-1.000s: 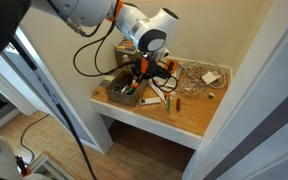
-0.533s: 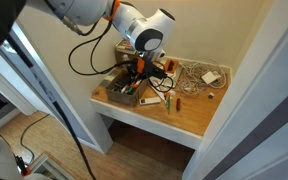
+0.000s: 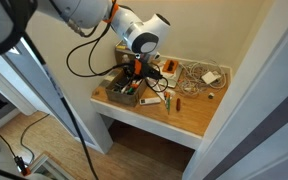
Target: Put the yellow pencils in the box
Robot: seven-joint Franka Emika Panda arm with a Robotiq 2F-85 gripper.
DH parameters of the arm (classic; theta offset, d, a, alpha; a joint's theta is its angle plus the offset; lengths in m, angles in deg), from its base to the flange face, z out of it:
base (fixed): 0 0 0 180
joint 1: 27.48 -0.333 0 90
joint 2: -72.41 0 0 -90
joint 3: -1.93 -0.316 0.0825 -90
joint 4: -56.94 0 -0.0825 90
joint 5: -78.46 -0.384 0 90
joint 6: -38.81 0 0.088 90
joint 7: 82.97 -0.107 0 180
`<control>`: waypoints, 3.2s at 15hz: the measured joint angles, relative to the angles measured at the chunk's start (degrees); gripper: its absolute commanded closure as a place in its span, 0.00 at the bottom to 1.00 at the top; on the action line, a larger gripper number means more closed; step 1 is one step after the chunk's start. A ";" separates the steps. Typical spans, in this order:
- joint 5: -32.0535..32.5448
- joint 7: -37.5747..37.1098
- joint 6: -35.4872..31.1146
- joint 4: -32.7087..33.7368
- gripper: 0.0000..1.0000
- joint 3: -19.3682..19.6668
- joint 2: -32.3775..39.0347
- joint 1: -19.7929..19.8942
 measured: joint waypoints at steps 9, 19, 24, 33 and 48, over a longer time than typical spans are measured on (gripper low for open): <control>-6.24 6.06 -0.67 3.07 0.98 -0.59 7.48 -1.34; -6.31 6.61 -0.73 5.85 0.98 -0.25 13.18 -0.65; -6.31 5.40 -0.57 6.85 0.73 -0.16 14.90 -0.59; -6.17 3.82 1.37 8.88 0.10 -0.15 15.71 -0.56; 17.92 -5.23 5.78 7.01 0.00 3.36 -2.12 -2.62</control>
